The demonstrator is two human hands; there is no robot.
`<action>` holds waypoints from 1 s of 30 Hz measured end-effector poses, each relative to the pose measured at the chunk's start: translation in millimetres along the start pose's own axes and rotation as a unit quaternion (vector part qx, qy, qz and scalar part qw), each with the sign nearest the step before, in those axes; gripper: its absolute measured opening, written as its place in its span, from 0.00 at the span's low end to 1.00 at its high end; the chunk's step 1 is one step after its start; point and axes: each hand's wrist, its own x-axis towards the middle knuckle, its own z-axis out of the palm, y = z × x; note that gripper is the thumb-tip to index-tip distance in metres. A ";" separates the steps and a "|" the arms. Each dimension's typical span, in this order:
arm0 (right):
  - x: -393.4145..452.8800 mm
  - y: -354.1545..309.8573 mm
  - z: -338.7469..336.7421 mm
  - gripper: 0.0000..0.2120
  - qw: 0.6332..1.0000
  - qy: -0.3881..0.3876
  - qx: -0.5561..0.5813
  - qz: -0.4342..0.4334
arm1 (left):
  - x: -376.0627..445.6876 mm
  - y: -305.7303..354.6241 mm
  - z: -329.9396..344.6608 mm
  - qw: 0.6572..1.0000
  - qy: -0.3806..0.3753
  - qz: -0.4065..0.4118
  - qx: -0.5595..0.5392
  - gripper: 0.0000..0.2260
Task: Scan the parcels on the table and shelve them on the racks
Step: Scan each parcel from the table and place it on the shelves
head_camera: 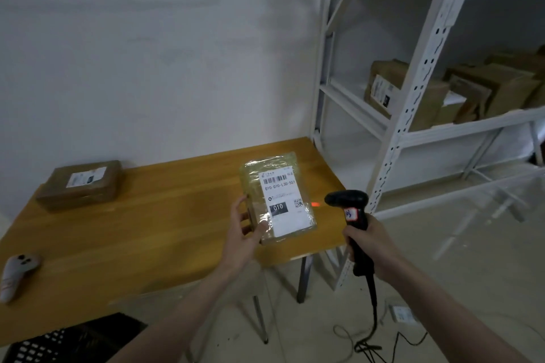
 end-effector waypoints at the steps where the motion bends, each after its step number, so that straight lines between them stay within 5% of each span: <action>1: 16.3 4.3 -1.0 0.05 1.000 -0.003 -0.003 0.011 | 7.9 -2.8 1.5 1.000 0.002 -0.007 -0.003 0.28; 14: 248.9 55.0 50.8 0.04 0.991 -0.043 -0.078 0.099 | 150.8 -38.9 3.9 0.997 0.005 -0.076 -0.005 0.27; 23: 321.7 102.2 66.4 0.08 0.982 -0.020 -0.151 0.111 | 216.1 -58.7 26.1 0.991 -0.031 -0.111 -0.064 0.32; 27: 333.7 120.7 63.7 0.16 0.987 -0.026 -0.126 0.092 | 230.0 -72.4 42.1 0.990 -0.055 -0.119 -0.052 0.40; 30: 342.2 155.0 53.8 0.38 0.996 -0.061 -0.053 0.038 | 232.1 -78.0 55.2 0.992 -0.067 -0.107 -0.015 0.40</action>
